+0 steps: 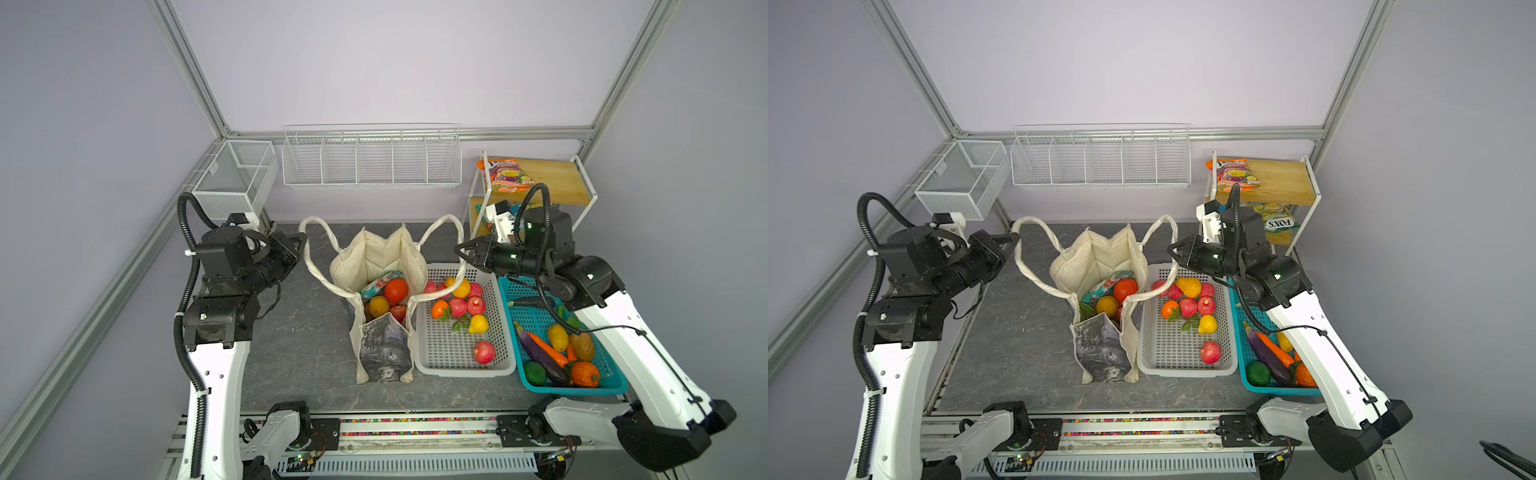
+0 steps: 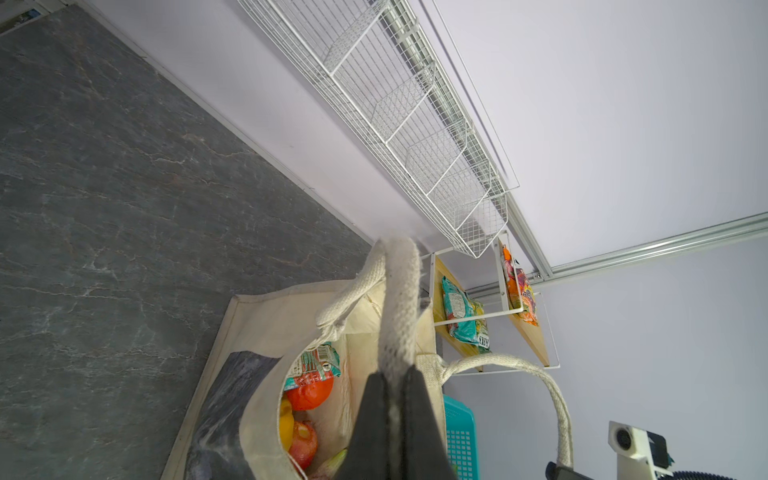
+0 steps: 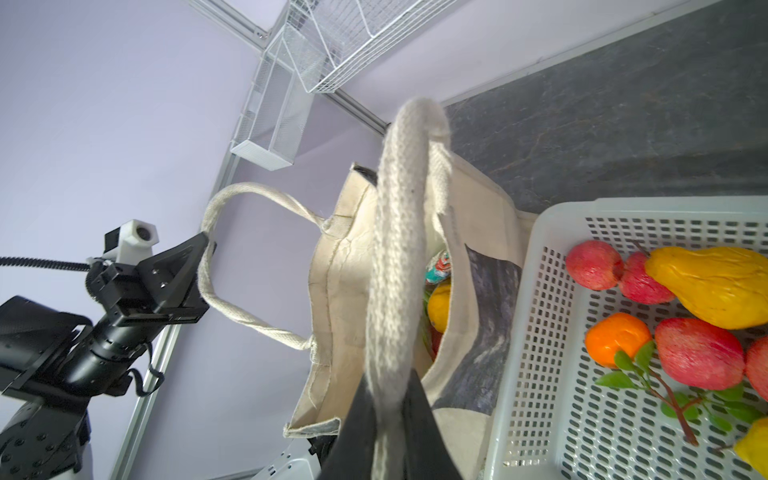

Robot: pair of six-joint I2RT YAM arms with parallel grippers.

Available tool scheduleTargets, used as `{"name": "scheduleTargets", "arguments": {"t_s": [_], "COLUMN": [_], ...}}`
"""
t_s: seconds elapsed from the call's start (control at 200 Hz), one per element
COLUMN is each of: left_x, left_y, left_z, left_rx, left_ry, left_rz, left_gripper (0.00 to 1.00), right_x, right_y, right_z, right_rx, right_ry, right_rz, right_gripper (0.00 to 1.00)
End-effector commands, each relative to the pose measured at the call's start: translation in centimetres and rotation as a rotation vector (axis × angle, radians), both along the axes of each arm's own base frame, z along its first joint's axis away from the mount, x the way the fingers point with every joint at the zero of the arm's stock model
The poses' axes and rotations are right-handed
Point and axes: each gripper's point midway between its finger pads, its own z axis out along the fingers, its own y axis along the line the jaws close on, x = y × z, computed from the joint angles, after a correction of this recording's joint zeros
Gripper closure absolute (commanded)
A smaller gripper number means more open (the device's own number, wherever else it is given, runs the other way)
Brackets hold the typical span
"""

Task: Place the food into the grocery bag and tie it
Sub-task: 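Raise both rope handles upward with both grippers, lifting the tote mouth, then bring the left and right grippers together above the tote with the handles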

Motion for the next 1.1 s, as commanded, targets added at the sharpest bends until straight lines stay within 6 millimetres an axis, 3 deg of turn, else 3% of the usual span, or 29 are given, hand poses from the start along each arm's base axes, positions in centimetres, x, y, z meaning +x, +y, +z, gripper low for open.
{"name": "scheduleTargets", "arguments": {"t_s": [0.0, 0.2, 0.49, 0.835, 1.095], "left_x": [0.1, 0.3, 1.0, 1.6, 1.6], "left_y": [-0.5, -1.7, -5.1, -8.9, -10.7], "left_z": [2.3, 3.7, 5.1, 6.3, 7.1], "left_rx": [0.010, 0.022, 0.043, 0.049, 0.056], "left_ry": [-0.068, -0.093, -0.118, -0.151, -0.180], "left_rz": [-0.013, -0.059, -0.160, -0.263, -0.302], "left_gripper": [1.00, 1.00, 1.00, 1.00, 1.00], "right_x": [-0.1, 0.2, 0.4, -0.9, -1.2], "right_y": [1.9, 4.7, 8.6, 14.9, 18.7], "right_z": [2.1, 3.4, 4.4, 3.6, 1.4], "right_rx": [0.051, 0.070, 0.102, 0.153, 0.172], "right_ry": [-0.058, -0.088, -0.127, -0.174, -0.154], "right_rz": [0.059, 0.116, 0.210, 0.383, 0.478], "right_gripper": [0.88, 0.89, 0.90, 0.91, 0.93]}}
